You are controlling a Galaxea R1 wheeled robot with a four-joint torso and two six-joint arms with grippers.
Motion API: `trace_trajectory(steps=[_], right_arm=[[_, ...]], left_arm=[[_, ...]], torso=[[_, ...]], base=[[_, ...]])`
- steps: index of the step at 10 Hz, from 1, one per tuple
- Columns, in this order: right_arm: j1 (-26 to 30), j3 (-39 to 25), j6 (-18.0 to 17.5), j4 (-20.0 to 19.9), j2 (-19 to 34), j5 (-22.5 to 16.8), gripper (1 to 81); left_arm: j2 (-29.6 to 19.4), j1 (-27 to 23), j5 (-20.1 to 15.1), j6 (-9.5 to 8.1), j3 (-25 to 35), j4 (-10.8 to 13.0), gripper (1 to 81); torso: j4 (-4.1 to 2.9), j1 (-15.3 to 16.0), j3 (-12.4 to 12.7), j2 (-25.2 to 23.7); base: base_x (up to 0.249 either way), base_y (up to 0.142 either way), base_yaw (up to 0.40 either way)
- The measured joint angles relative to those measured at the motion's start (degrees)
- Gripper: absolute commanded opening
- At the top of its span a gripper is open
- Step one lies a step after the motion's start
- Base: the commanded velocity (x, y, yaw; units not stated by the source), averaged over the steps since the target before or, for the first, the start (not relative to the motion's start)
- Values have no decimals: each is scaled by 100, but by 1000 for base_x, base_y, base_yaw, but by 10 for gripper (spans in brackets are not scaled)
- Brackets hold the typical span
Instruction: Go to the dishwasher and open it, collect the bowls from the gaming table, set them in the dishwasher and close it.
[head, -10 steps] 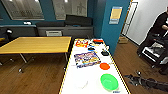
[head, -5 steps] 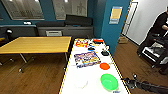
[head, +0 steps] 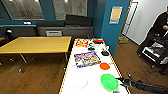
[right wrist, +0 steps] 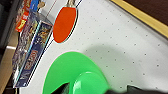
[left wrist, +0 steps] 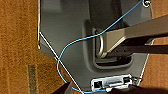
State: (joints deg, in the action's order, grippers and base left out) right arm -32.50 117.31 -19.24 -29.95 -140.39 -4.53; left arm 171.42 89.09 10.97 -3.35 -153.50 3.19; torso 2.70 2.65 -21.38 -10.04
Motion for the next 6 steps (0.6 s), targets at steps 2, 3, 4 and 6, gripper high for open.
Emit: trace_trajectory(steps=[2, 3, 4, 6], right_arm=[[-7, 94, 0, 0, -200, 7, 811], [-21, 212, 0, -2, -278, 51, 811], [-77, 267, -2, -2, -317, 62, 811], [-211, 356, -13, -2, -341, 73, 811]], left_arm=[[0, 2, -4, 2, 4, 0, 811], [0, 0, -1, 2, 4, 0, 811], [-1, 0, -4, 2, 4, 0, 811], [0, 2, -4, 2, 4, 0, 811]], torso=[[0, 0, 0, 0], [0, 0, 0, 0], [0, 2, 0, 0], [0, 2, -2, 0]], base=[[0, 0, 0], [0, 0, 0], [0, 0, 0], [0, 0, 0]])
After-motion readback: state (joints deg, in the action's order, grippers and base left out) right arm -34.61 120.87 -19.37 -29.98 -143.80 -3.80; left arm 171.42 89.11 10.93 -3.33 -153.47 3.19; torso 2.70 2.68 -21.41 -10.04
